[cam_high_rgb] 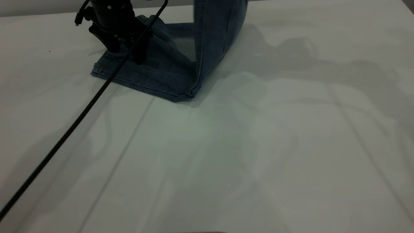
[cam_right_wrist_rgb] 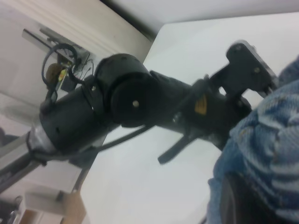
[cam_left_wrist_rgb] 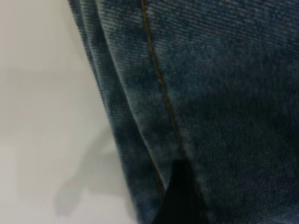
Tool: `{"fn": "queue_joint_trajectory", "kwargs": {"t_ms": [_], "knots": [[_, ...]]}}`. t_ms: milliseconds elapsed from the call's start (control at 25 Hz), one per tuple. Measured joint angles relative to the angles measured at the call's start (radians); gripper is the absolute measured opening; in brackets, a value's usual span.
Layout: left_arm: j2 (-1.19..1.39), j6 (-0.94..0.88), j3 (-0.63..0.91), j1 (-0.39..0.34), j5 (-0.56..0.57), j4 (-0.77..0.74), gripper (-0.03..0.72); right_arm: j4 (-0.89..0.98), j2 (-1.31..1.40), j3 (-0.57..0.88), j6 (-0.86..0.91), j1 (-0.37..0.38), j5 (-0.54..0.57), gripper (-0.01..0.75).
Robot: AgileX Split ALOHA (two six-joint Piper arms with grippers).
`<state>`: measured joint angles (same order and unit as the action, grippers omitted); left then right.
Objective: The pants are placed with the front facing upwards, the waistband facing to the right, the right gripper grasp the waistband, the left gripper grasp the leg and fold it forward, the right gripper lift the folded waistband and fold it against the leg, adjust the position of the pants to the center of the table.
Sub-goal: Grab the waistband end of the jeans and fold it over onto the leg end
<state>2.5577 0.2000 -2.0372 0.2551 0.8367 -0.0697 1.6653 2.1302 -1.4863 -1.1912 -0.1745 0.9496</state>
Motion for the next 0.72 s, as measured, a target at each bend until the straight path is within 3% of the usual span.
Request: {"fn": "queue_joint_trajectory", "kwargs": {"t_ms": [160, 320, 480, 720], "knots": [[0.009, 0.001, -0.033, 0.0, 0.028, 0.042, 0.569, 0.079, 0.003, 0.0, -0.086, -0.078, -0.132, 0.082], [0.019, 0.003, -0.148, -0.005, 0.161, 0.042, 0.569, 0.106, 0.013, -0.004, -0.14, -0.133, -0.243, 0.082], [0.019, 0.007, -0.337, -0.016, 0.335, -0.025, 0.569, 0.115, 0.057, -0.021, -0.155, -0.162, -0.289, 0.082], [0.019, 0.003, -0.604, -0.02, 0.335, -0.115, 0.569, 0.121, 0.145, -0.07, -0.16, -0.166, -0.297, 0.083]]}}
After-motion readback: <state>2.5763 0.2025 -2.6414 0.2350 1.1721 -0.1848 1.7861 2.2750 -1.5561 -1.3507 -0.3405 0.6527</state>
